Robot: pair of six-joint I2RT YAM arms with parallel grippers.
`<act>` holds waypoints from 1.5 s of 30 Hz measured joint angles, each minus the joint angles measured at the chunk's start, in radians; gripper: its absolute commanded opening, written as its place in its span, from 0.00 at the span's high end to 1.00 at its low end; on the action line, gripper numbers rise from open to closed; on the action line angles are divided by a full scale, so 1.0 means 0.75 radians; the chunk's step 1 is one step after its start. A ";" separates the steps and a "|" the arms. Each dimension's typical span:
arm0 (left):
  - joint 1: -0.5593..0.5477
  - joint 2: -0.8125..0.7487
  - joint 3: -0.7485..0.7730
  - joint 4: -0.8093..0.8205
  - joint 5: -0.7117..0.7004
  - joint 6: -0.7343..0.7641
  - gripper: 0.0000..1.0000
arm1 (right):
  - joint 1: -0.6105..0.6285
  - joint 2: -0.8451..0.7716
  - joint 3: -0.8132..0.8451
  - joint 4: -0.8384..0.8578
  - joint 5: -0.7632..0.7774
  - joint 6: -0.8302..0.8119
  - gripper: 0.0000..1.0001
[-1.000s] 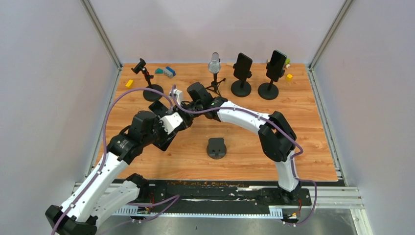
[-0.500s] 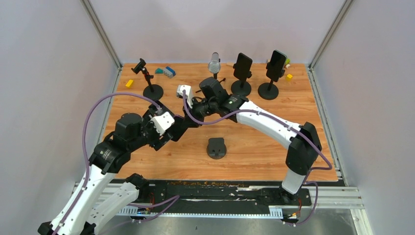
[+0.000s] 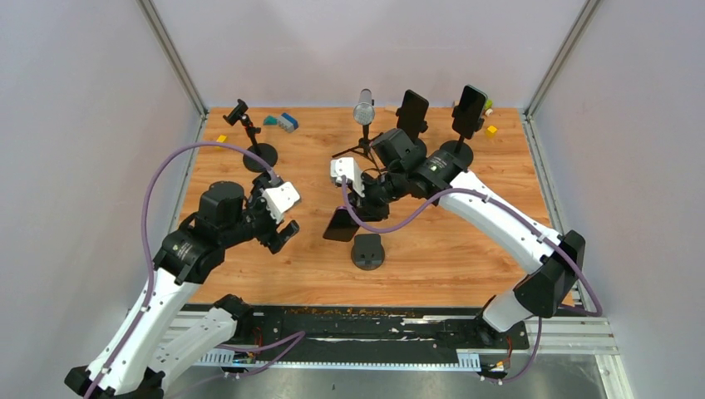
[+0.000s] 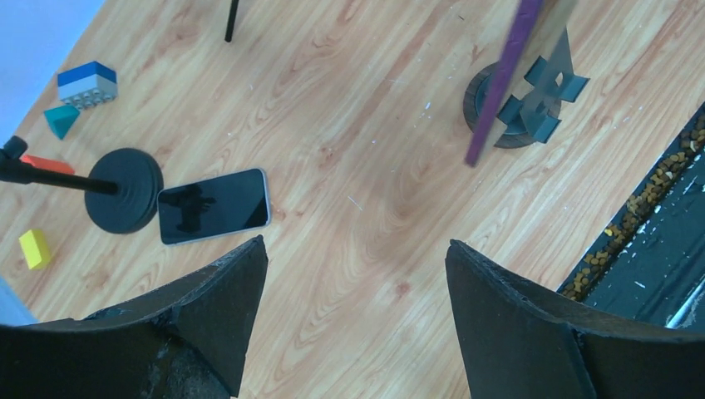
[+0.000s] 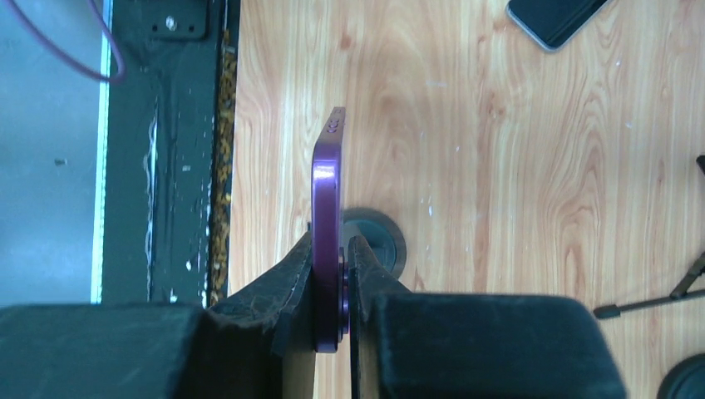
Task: Place the phone on the phone stand
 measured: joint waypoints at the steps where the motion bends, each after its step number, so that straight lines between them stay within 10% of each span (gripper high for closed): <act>1: 0.000 0.016 -0.001 0.003 0.002 -0.001 0.12 | -0.004 -0.004 0.011 -0.048 0.003 -0.030 1.00; 18: 0.000 0.113 -0.003 0.050 0.001 -0.001 0.00 | -0.008 0.205 0.261 -0.638 0.100 -0.417 1.00; 45: 0.000 0.038 -0.077 0.097 -0.019 0.004 0.00 | -0.037 0.451 0.393 -0.779 0.135 -0.490 1.00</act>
